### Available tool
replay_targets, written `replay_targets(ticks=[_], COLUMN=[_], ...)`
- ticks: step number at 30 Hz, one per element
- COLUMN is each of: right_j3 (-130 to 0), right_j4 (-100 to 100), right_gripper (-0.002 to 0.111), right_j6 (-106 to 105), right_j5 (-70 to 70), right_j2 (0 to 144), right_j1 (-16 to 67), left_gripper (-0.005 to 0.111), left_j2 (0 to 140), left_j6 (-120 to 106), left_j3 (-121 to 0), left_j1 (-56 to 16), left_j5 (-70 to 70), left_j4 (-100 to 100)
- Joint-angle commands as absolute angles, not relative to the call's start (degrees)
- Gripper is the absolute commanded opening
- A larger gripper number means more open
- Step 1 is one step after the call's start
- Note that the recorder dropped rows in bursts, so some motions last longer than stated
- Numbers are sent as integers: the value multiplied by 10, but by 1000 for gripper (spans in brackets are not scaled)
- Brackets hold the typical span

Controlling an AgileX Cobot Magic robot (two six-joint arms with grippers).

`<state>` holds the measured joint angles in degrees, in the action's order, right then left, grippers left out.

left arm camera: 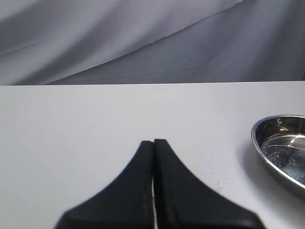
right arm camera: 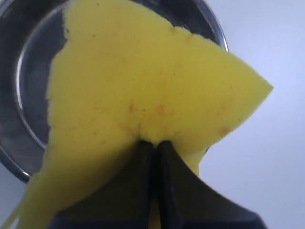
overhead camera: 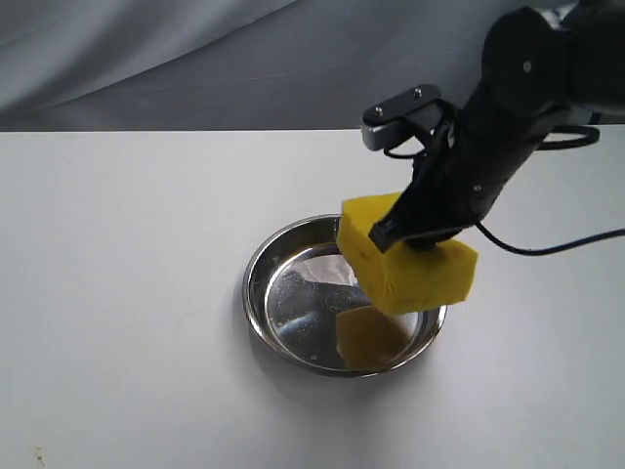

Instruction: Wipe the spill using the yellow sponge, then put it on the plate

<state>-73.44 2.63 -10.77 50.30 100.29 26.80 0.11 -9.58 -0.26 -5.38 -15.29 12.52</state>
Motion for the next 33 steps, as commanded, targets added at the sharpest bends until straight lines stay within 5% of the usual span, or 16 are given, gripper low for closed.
replay_targets(ticks=[1, 9, 17, 23, 26, 33], right_j3=[-677, -681, -681, -681, -681, -681], right_j4=[66, 200, 210, 210, 202, 180], right_gripper=[0, 1, 42, 56, 51, 2], right_j6=[-150, -222, -221, -221, -219, -180], right_j5=[404, 306, 307, 311, 306, 344], right_j2=[997, 1057, 1058, 1046, 1018, 976], right_j1=[263, 263, 263, 263, 261, 195], left_gripper=[0, 0, 0, 0, 0, 0], left_j2=[0, 0, 0, 0, 0, 0], left_j6=[-95, -93, -95, -95, -95, -93], left_j3=[0, 0, 0, 0, 0, 0], left_j1=[-56, -56, -56, -56, -56, -56], left_j5=[-151, -151, -151, -151, -151, -151], left_j4=[127, 127, 127, 127, 127, 127])
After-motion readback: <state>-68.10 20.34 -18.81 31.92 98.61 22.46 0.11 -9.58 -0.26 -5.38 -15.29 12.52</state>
